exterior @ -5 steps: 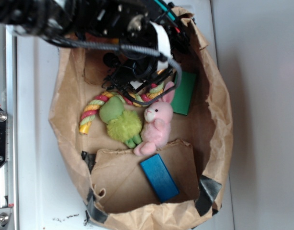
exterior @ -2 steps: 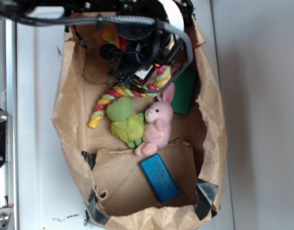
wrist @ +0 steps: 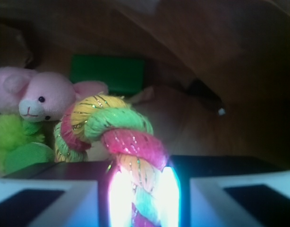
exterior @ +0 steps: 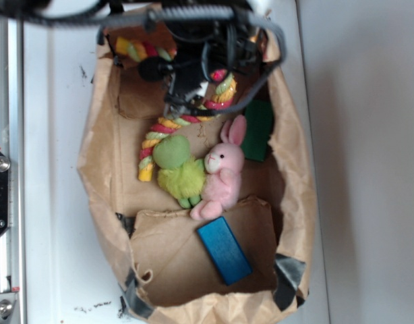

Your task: Grab the multicolored rope.

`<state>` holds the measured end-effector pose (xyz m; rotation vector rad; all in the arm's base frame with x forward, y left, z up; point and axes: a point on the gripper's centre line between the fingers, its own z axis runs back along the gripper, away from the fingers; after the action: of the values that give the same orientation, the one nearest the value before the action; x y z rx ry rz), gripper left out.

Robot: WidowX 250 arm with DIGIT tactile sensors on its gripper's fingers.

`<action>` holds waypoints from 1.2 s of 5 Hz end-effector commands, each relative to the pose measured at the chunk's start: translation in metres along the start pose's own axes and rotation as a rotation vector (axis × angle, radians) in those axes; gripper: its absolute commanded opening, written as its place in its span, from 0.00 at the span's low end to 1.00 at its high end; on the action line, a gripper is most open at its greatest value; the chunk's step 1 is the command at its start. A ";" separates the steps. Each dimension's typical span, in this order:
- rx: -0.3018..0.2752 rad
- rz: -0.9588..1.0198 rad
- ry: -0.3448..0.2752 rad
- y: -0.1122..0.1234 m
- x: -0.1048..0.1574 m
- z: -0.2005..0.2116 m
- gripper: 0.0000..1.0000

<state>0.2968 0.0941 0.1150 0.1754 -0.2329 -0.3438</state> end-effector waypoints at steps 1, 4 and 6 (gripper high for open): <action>0.046 0.139 -0.004 -0.022 0.021 0.058 0.00; -0.050 0.155 -0.065 -0.028 0.026 0.106 0.00; -0.063 0.144 -0.083 -0.036 0.027 0.115 0.00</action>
<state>0.2770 0.0409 0.1952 0.0599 -0.2290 -0.2064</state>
